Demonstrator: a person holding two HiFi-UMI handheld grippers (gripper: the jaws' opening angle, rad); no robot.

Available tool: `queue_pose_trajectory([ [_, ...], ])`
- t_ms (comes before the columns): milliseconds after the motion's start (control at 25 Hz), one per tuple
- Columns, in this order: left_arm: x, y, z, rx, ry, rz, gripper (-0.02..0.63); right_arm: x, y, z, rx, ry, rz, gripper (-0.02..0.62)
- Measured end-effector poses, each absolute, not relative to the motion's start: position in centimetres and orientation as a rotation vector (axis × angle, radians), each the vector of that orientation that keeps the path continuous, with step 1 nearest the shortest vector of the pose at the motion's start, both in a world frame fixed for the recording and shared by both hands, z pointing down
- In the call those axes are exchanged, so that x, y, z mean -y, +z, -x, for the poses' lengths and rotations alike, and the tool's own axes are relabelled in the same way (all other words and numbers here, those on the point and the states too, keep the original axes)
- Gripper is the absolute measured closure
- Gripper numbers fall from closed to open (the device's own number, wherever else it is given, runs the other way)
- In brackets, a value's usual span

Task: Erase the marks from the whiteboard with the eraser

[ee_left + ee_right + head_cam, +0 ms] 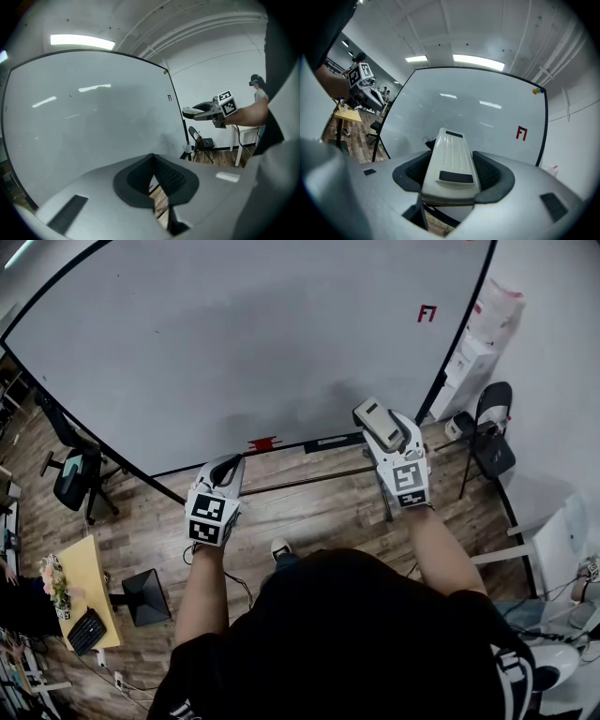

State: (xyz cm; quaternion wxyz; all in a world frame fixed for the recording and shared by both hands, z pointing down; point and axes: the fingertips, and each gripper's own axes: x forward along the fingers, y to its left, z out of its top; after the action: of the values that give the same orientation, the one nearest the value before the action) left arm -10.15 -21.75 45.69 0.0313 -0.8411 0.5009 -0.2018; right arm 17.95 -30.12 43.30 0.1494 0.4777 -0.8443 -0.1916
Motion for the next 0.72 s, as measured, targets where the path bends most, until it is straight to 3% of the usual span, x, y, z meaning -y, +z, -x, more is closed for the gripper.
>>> queue_pose_trajectory([
  [720, 21.8, 45.4, 9.0, -1.534, -0.618, 2.587, 0.595, 30.1, 44.4, -19.6, 2.418, -0.496, -1.384, 0.334],
])
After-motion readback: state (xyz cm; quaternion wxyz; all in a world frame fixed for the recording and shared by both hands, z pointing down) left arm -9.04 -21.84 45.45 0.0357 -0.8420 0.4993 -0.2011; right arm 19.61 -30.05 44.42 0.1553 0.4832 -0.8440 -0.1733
